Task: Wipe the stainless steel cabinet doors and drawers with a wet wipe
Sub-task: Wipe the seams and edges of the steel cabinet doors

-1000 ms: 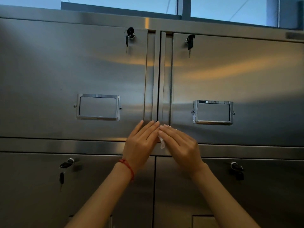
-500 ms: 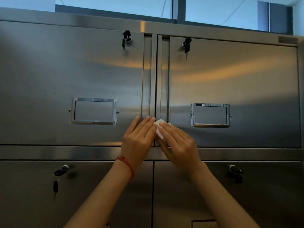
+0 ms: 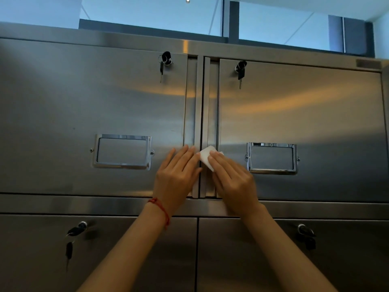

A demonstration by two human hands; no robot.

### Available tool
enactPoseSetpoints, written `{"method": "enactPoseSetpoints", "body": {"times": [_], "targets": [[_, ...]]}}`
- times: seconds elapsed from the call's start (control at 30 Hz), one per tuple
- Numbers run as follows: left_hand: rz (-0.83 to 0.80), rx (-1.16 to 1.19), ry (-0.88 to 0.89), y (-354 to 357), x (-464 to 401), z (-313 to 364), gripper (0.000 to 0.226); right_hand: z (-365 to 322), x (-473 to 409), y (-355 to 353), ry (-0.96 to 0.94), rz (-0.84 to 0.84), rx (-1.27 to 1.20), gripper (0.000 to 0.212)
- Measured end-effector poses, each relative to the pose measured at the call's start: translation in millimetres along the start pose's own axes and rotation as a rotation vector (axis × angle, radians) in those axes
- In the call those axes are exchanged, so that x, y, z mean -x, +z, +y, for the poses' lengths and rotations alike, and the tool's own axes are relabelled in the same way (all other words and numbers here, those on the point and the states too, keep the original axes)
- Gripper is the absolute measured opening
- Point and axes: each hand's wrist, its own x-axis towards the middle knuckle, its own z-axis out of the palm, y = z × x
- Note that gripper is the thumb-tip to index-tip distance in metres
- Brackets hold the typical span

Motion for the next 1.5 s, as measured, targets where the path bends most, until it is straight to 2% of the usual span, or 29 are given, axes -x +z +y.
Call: {"method": "enactPoseSetpoints", "body": {"times": [0.63, 0.9, 1.03, 1.5], "targets": [[-0.132, -0.044, -0.050, 17, -28, -29, 0.047, 27, -37, 23, 0.045, 0.058, 0.094, 0.027], [-0.195, -0.064, -0.075, 27, -35, -39, 0.051, 35, -50, 34, 0.040, 0.050, 0.173, 0.039], [-0.240, -0.075, -0.088, 32, -32, -42, 0.064, 34, -50, 43, 0.037, 0.031, 0.188, 0.036], [-0.202, -0.106, -0.075, 38, -28, -45, 0.063, 31, -50, 56, 0.133, -0.006, 0.160, 0.033]]}}
